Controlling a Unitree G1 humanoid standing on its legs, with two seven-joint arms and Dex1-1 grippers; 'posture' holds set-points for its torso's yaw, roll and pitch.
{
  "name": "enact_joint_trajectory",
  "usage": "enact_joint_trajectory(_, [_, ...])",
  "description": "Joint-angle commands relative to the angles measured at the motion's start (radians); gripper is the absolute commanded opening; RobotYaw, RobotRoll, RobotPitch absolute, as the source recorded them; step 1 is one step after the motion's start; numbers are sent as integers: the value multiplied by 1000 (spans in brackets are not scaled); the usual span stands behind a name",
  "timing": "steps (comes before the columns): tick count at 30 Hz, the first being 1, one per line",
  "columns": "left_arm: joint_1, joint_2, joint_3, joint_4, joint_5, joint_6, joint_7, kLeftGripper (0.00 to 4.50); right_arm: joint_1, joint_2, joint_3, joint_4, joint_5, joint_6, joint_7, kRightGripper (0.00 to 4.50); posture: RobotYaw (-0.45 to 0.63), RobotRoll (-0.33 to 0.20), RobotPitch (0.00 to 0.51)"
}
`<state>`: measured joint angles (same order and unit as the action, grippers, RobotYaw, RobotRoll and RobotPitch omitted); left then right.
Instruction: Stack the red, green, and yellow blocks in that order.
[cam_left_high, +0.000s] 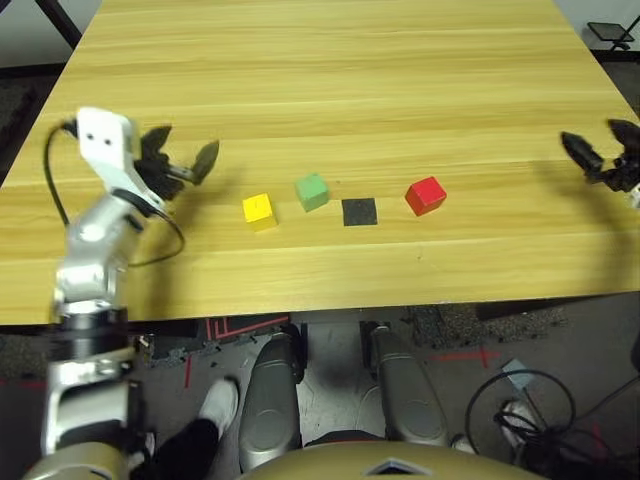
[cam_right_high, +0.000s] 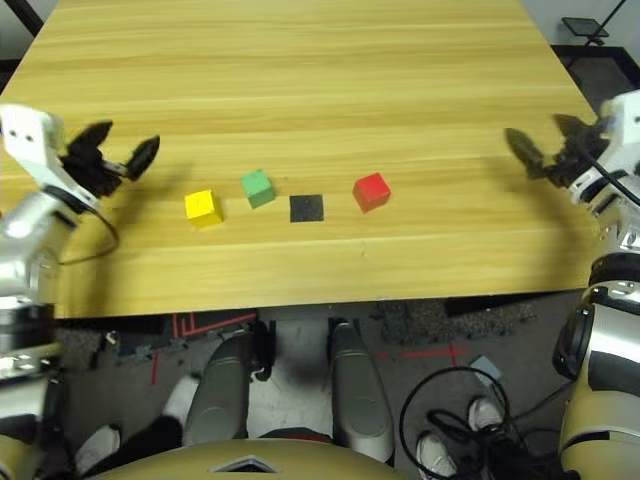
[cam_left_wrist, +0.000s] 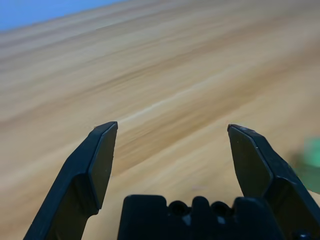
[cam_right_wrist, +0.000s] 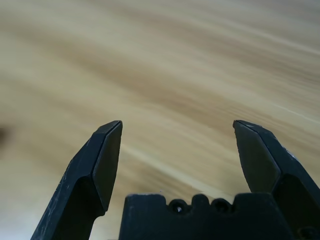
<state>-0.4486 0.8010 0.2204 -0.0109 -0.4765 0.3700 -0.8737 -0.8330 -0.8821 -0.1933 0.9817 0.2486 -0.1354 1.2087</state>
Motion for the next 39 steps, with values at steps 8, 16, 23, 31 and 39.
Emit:
enact_joint_trajectory(8, [-44, 111, -136, -131, -79, 178, -266, 4485, -214, 56, 327, 55, -174, -169, 406, 4500, 108, -75, 221])
enact_joint_trajectory(16, [-8, 97, -137, -207, -86, 222, -227, 4485, -331, 144, 502, 161, -205, -289, 406, 4500, 189, -67, 230])
enact_joint_trajectory(23, [40, 109, -87, -259, -102, 260, -182, 4485, -382, 198, 544, 229, -222, -329, 406, 4500, 253, -62, 235])
enact_joint_trajectory(31, [82, 105, -55, -296, -112, 278, -149, 4485, -404, 246, 575, 257, -223, -348, 406, 4500, 289, -63, 240])
enact_joint_trajectory(39, [91, 100, -53, -313, -126, 291, -118, 4500, -405, 265, 611, 261, -256, -390, 406, 2546, 321, -61, 243])
